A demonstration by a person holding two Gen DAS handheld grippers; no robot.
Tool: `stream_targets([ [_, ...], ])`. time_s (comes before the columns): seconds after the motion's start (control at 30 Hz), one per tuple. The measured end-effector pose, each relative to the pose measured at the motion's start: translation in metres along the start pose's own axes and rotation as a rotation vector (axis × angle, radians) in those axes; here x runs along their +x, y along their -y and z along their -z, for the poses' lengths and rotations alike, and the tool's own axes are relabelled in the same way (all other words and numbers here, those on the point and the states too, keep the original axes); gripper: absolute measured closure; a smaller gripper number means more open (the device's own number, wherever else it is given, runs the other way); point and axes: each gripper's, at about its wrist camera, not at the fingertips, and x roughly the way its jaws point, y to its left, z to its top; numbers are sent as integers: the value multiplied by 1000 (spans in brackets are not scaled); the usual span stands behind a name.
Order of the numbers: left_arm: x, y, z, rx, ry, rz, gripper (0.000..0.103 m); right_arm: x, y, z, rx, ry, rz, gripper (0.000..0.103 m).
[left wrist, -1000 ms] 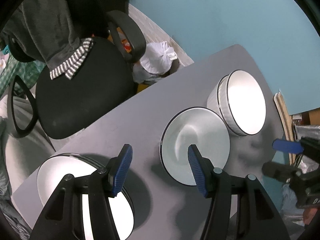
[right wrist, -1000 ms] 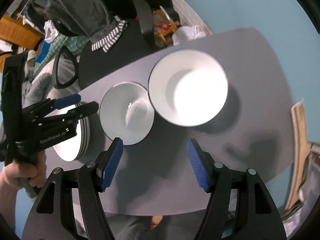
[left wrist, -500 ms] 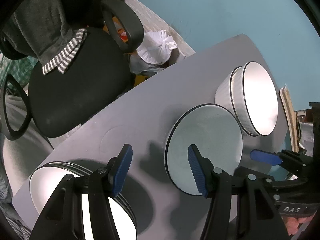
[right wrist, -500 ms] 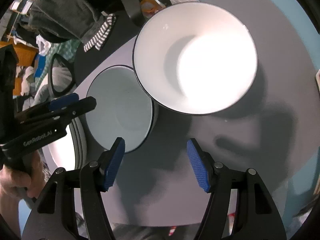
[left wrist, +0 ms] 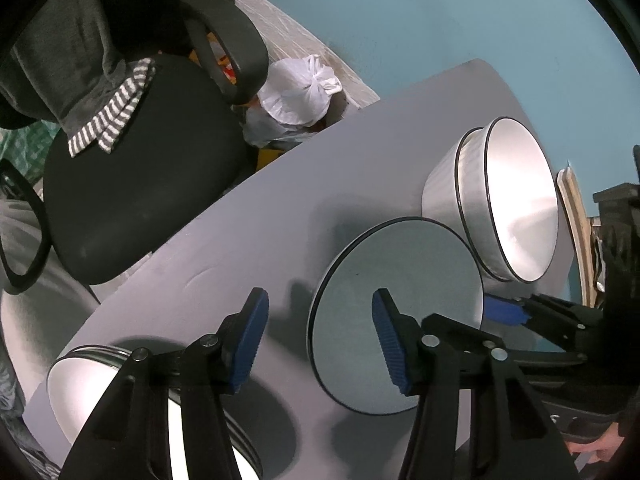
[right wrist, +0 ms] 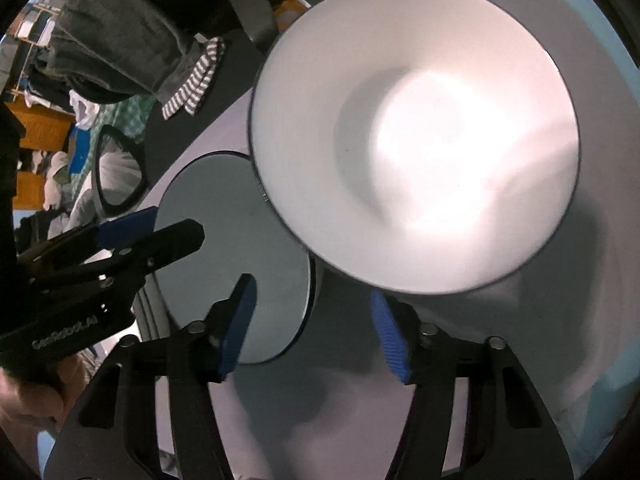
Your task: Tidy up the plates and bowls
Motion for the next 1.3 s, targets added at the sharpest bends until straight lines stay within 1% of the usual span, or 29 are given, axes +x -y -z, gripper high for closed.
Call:
stream_targets([
  [0.07,4,-1,-2,-7,-25,19,64,2,3,0,2,-1,-1,53],
  [0.1,6,-2,-2,-10,-41,29,67,3,3,0,-2,-5,-3,57],
  [0.13,9,-3,-2,-12,-57,41,76,5,3,0,-12,-10,-6,63],
  [0.17,10,-3,-2,-14,-64,44,79,5,4,0,-19,-11,-9,65],
  [0.2,11,-4,-2,-16,-68,44,80,4,4,0,-24,-10,-10,66],
  [0.3,13,-6,-1,-25,-66,34,87,4,6,0,-33,-11,-13,77],
  [0.4,14,-10,1,-58,-69,50,89,4,4,-1,-49,-17,-12,86],
  [0.47,13,-13,2,-76,-66,54,93,5,2,-3,-61,-17,2,87],
  [0.6,15,-14,7,-107,-82,68,94,5,-3,-5,-104,-34,35,90],
  [0.73,16,-8,14,-89,-97,57,94,6,-7,-5,-148,-65,72,91],
  [0.87,18,0,22,-75,-123,41,94,6,-7,-3,-176,-105,92,92],
  [1.03,19,18,39,-45,-137,23,94,4,-8,9,-253,-146,129,92],
  [1.2,20,31,59,-78,-145,34,94,2,0,19,-305,-178,130,92],
  [1.3,22,35,72,-113,-154,58,94,-2,3,22,-340,-174,143,92],
])
